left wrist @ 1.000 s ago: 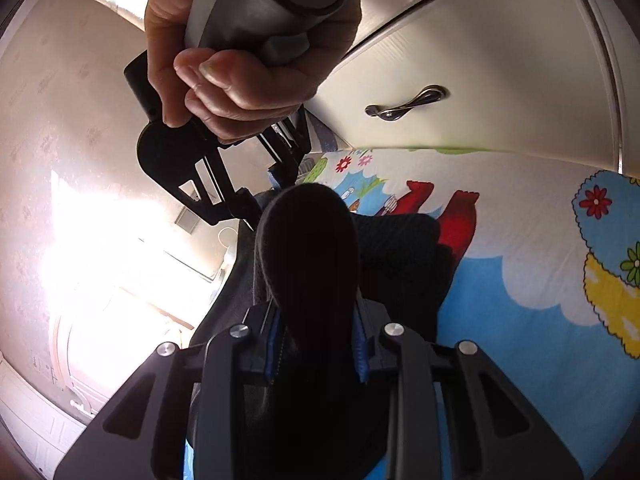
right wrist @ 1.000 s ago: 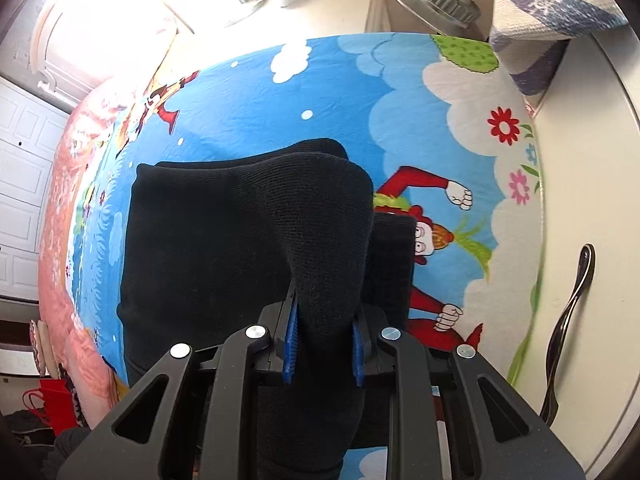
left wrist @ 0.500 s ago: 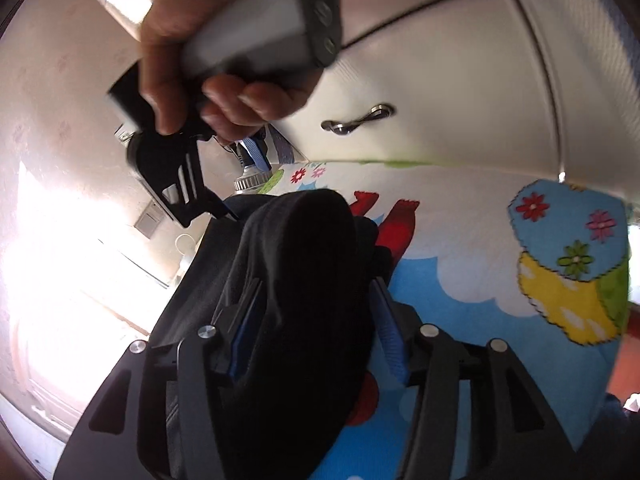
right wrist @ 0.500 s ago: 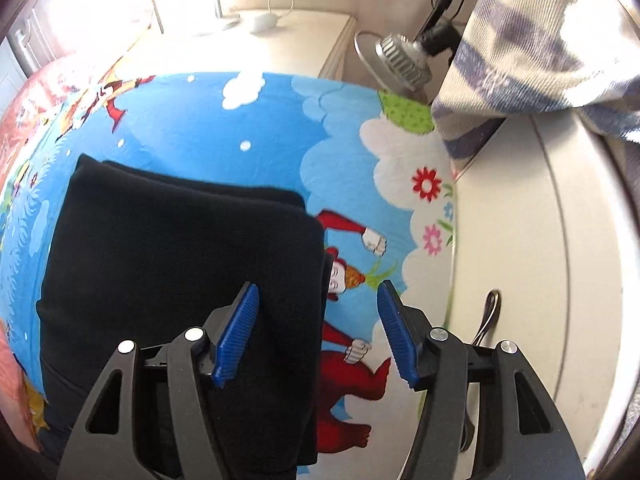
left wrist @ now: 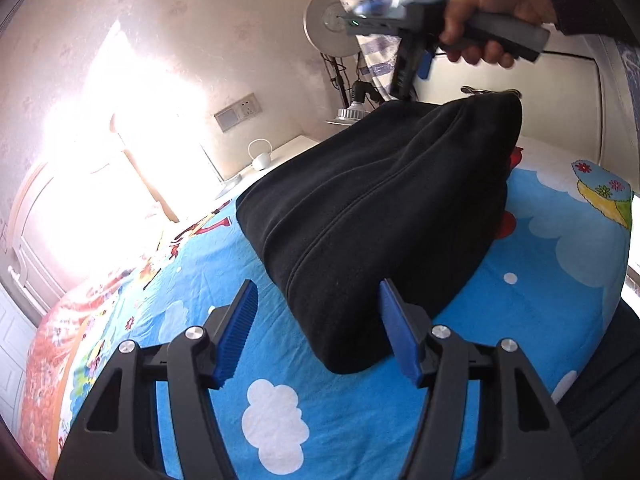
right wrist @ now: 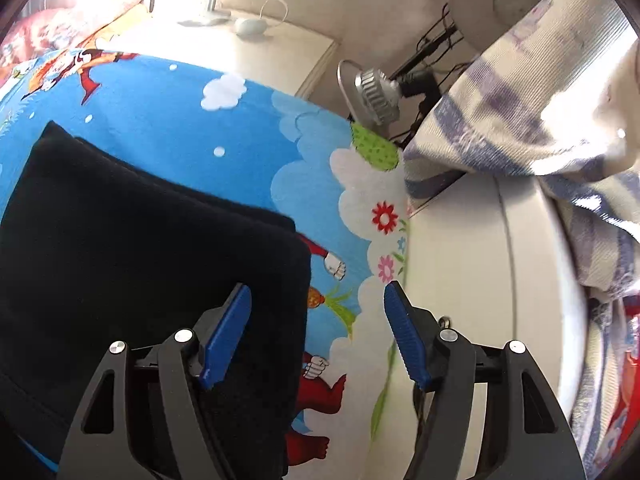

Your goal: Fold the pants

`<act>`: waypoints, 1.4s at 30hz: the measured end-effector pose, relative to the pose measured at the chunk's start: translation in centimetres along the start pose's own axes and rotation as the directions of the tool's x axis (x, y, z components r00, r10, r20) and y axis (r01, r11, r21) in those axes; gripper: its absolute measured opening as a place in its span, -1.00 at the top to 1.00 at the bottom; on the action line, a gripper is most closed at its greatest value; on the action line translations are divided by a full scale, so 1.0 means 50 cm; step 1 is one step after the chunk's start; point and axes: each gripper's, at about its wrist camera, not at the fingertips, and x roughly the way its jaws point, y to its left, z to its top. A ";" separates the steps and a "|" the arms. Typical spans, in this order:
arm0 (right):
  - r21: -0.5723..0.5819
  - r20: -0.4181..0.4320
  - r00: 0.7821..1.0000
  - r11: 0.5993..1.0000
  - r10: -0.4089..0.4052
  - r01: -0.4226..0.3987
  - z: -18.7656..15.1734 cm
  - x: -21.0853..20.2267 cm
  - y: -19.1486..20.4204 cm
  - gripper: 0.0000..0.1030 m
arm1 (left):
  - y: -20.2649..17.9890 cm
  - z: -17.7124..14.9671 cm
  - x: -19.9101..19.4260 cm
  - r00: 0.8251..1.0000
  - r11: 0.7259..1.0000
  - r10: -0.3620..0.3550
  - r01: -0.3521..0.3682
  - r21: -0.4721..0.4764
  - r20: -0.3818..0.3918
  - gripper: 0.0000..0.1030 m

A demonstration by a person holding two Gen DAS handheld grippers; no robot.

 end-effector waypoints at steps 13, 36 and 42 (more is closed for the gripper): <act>-0.423 0.081 0.988 0.902 0.130 -0.084 0.125 -0.024 0.492 -0.43 | -0.051 -0.027 0.031 0.995 0.991 -0.007 0.020 0.130 -0.096 0.79; -0.108 0.112 0.988 0.990 0.107 -0.095 0.142 0.063 0.395 -0.69 | -0.019 -0.038 0.052 0.979 0.998 -0.061 0.066 0.022 -0.193 0.72; -0.110 0.183 0.971 0.985 0.155 -0.136 0.157 0.023 0.398 -0.72 | -0.033 -0.040 0.040 0.980 0.995 -0.048 0.065 0.081 -0.193 0.78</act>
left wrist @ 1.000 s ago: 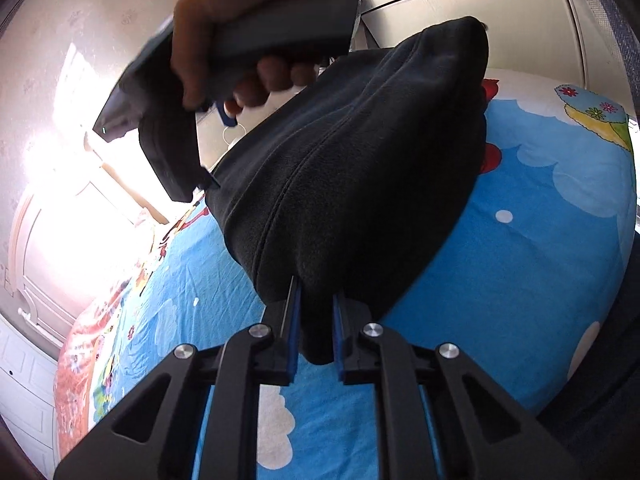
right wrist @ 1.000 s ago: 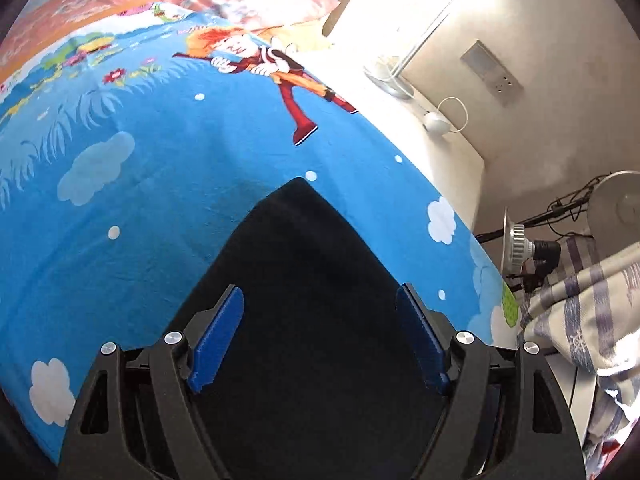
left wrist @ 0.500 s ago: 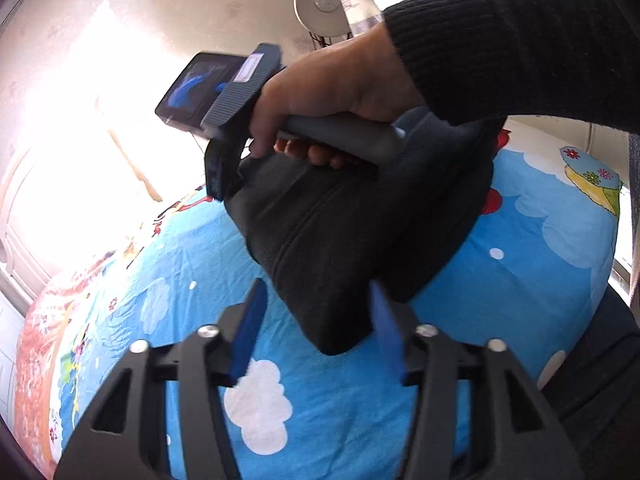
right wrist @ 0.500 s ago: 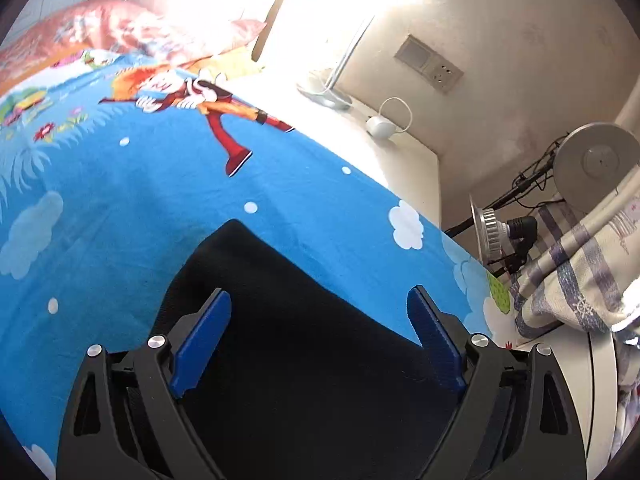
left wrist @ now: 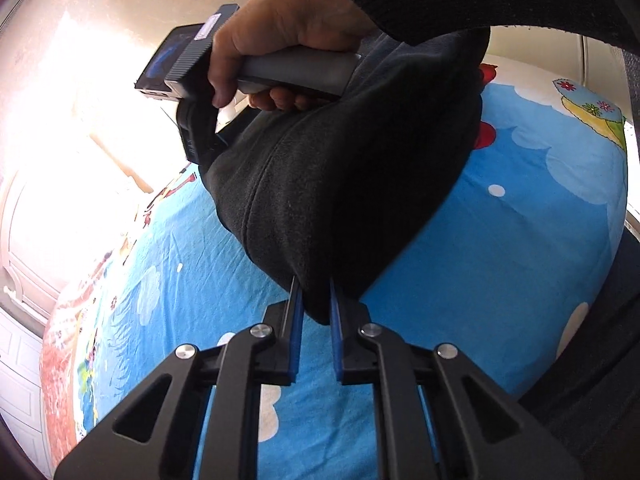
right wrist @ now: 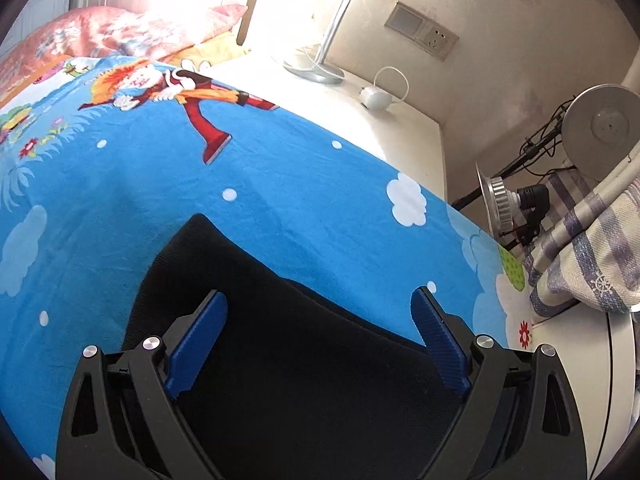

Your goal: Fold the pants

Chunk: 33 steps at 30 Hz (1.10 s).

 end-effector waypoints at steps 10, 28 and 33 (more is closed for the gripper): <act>0.229 0.024 1.000 0.973 -0.006 0.001 0.022 -0.014 -0.105 -0.71 | 0.024 -0.011 -0.024 0.997 0.995 -0.064 0.066 -0.069 0.034 0.69; 0.553 -0.065 0.990 0.822 -0.121 0.137 -0.461 -0.197 -0.331 -0.28 | 0.137 0.347 0.045 0.898 0.876 -0.363 0.420 -0.237 0.249 0.31; 0.554 -0.067 0.989 0.820 -0.131 0.146 -0.462 -0.192 -0.324 -0.28 | 0.071 0.515 0.198 0.898 0.877 -0.425 0.440 -0.191 0.116 0.33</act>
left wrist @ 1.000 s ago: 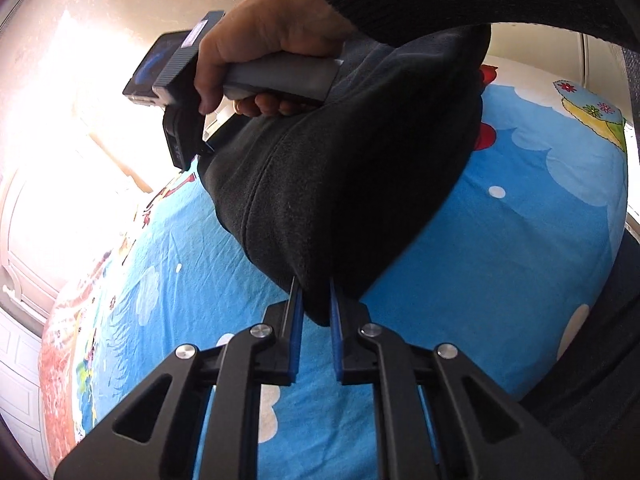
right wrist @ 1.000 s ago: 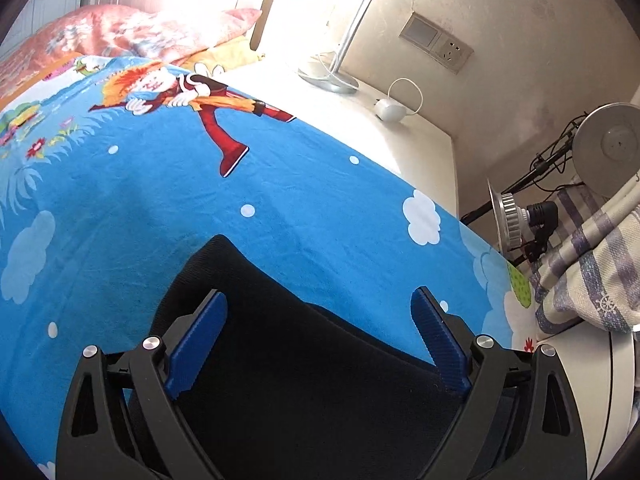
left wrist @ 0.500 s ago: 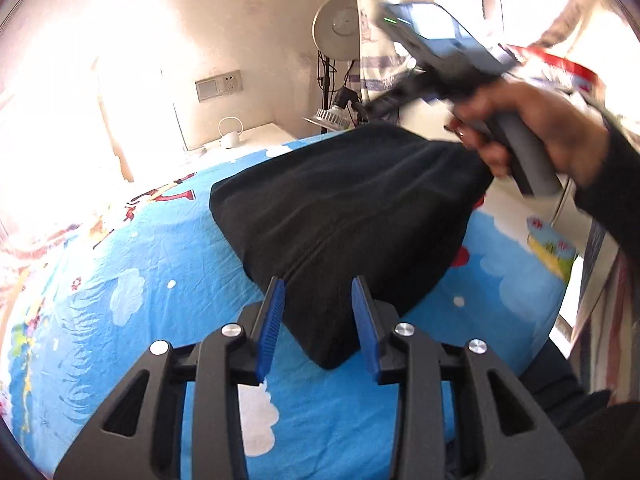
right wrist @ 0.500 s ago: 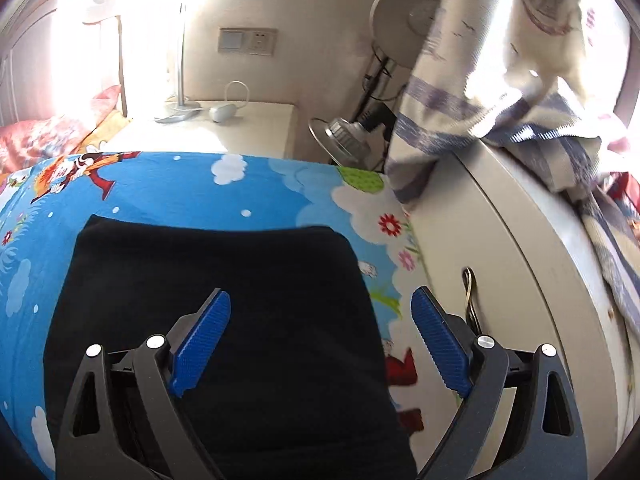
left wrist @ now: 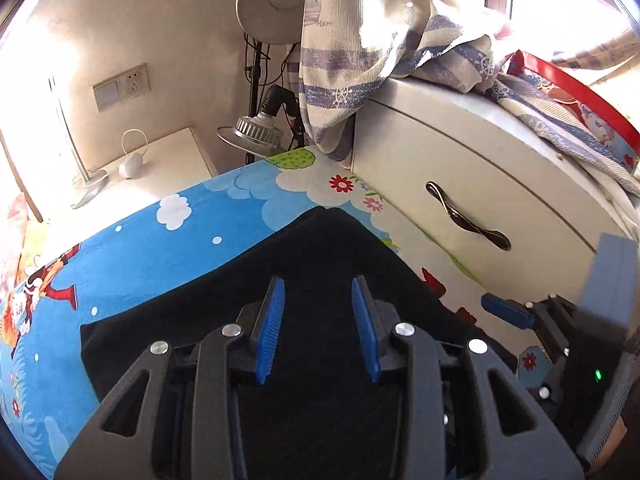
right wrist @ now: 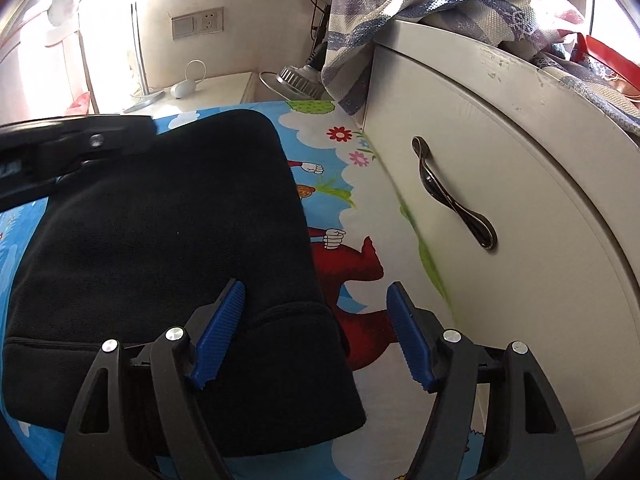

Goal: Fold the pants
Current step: 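Lower the bundle onto the sheet and open both grippers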

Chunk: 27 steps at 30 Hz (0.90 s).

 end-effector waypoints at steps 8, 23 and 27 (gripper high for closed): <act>0.017 -0.002 1.000 1.000 0.023 -0.023 0.001 0.009 -0.013 -0.29 | -0.006 0.053 0.199 0.980 0.998 0.043 -0.035 0.045 -0.194 0.63; 0.026 -0.009 0.998 0.998 0.057 -0.056 0.006 0.023 -0.019 -0.29 | 0.003 0.043 0.205 0.977 0.998 0.060 -0.062 -0.006 -0.203 0.62; 0.029 -0.008 0.999 0.998 0.053 -0.053 0.006 0.023 -0.020 -0.29 | 0.006 0.041 0.203 0.980 0.998 0.052 -0.057 -0.018 -0.194 0.61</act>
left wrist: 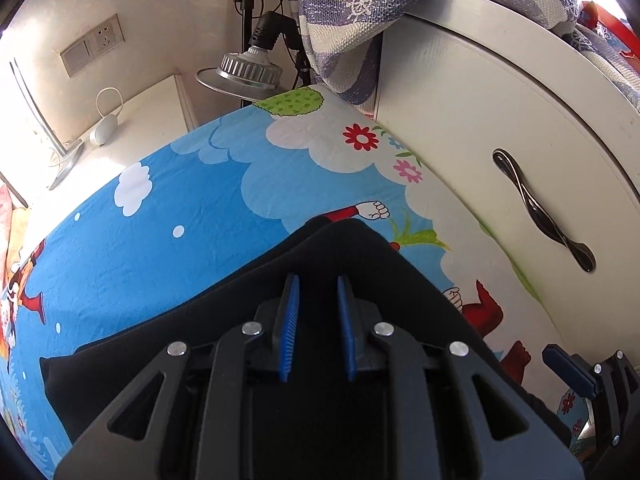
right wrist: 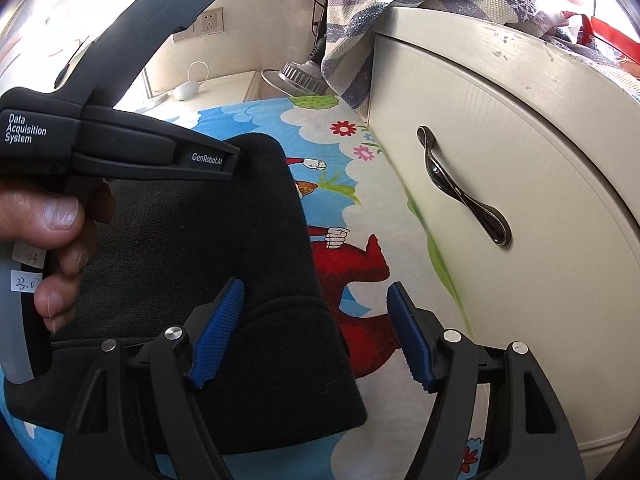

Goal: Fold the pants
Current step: 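Lower the bundle onto the sheet and open both grippers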

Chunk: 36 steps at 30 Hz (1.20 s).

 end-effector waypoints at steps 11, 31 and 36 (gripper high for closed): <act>-0.014 -0.001 1.000 1.000 -0.011 0.011 0.001 -0.001 0.004 -0.29 | 0.030 -0.003 -0.011 0.996 0.994 -0.088 0.090 -0.067 0.030 0.59; -0.002 0.010 1.000 1.000 -0.026 0.026 0.011 -0.045 0.008 -0.62 | 0.085 -0.192 -0.141 0.997 0.997 0.062 -0.064 0.045 0.035 -0.25; -0.028 0.129 0.991 0.999 0.046 -0.043 -0.009 -0.125 0.050 -0.71 | 0.135 -0.198 -0.132 0.990 0.989 0.138 -0.139 0.038 0.036 -0.46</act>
